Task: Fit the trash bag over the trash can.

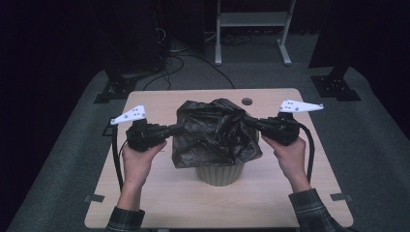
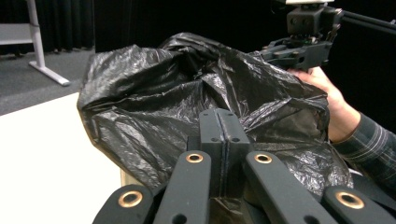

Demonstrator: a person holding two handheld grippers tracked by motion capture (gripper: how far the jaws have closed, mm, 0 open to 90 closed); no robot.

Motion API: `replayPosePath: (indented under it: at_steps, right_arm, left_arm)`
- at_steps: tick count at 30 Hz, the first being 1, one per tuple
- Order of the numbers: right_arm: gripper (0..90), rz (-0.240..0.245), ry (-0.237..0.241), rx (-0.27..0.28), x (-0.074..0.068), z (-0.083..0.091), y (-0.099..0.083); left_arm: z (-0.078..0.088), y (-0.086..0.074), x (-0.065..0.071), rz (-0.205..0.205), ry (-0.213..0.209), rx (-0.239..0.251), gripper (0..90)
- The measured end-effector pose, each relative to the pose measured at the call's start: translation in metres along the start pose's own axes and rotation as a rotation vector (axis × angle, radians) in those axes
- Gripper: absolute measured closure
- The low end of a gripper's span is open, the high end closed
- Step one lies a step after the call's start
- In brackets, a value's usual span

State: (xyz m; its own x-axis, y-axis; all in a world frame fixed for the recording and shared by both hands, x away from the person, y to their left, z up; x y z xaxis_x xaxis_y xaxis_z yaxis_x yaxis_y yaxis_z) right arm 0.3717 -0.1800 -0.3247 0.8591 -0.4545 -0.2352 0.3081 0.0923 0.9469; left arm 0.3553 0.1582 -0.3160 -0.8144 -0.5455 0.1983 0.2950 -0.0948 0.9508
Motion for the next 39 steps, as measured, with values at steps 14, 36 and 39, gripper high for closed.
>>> replayPosePath:
  at_steps: [14, 36, 39]
  right_arm:
    - [73.0, 0.026, -0.064, 0.089, -0.003, 0.058, 0.004]
    - [50.2, 0.026, 0.105, -0.083, -0.084, -0.022, -0.012]
    - [81.8, 0.061, 0.059, -0.124, -0.080, -0.026, -0.014]
  left_arm:
    - [0.003, -0.002, -0.006, 0.028, 0.029, 0.041, 89.5]
    - [-0.013, 0.041, 0.029, -0.017, -0.042, 0.143, 89.6]
    - [-0.012, 0.043, 0.030, -0.022, -0.048, 0.148, 89.6]
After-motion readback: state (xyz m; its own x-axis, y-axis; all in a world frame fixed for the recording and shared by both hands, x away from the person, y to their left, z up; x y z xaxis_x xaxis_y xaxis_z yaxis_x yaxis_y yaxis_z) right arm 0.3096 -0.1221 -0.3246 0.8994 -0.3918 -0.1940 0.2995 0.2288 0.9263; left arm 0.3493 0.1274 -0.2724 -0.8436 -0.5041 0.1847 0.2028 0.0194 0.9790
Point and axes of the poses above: each handheld gripper's, and its own axes: z roughly backward along the jaws, y roughly out of its top, x roughly to its right, the point moved 4 cm from there along -z, roughly forward along the jaws, and after that the axes turned 7 degrees about y, right-handed, at the moved point
